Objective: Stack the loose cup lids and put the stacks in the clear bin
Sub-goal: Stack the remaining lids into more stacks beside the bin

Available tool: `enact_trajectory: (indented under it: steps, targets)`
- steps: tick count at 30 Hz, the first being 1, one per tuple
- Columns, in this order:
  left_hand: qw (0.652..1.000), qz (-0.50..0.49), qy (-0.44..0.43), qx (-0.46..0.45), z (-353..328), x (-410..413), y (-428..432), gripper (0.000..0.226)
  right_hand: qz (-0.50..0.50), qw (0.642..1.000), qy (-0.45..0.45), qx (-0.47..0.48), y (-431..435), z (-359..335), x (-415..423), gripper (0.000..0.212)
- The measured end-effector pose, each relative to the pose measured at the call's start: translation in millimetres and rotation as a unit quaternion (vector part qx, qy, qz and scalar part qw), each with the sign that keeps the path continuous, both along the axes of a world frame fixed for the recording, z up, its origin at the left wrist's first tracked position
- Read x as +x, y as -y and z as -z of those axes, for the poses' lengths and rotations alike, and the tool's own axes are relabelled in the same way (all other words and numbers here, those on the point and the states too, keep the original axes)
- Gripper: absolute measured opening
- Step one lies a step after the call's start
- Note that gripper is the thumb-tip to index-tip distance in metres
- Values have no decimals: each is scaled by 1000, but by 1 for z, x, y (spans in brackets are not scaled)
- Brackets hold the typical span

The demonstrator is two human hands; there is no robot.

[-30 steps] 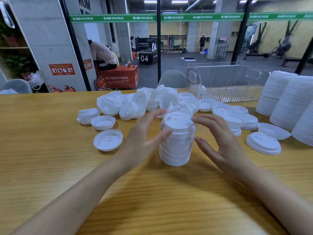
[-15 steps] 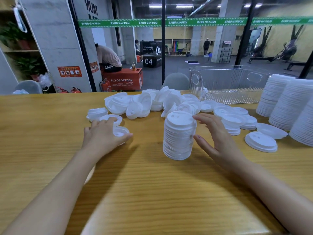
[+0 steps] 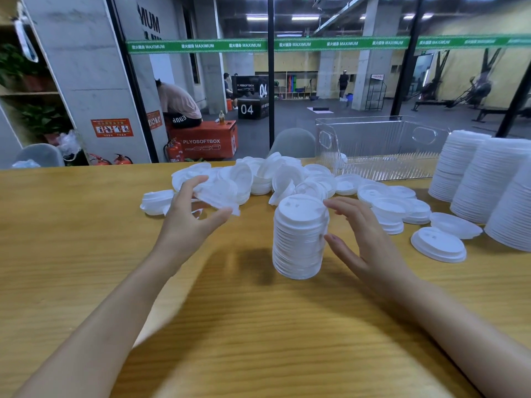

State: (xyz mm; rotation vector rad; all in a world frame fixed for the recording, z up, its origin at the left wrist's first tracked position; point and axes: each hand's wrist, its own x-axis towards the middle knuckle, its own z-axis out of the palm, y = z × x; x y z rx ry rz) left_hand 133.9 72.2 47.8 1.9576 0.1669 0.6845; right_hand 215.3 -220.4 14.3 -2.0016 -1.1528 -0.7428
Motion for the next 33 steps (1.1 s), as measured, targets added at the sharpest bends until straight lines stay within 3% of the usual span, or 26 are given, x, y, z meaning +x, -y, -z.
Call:
enact_trajectory:
  steps: [4,9,19,33]
  targets:
    - [990,84,62,-95,-16,-2,35,61,12,1000,-3,9,1,0,0,46]
    - [981,181,36,-61,-19,6,74,58,33,999,1,36,3,-2,1,45]
    - [983,183,-25,24,-9,10,85,64,28,998,-26,42,5,-2,3,45]
    - [983,181,-6,26,-1,8,84,65,-9,1000,-16,2,3,-1,1,38]
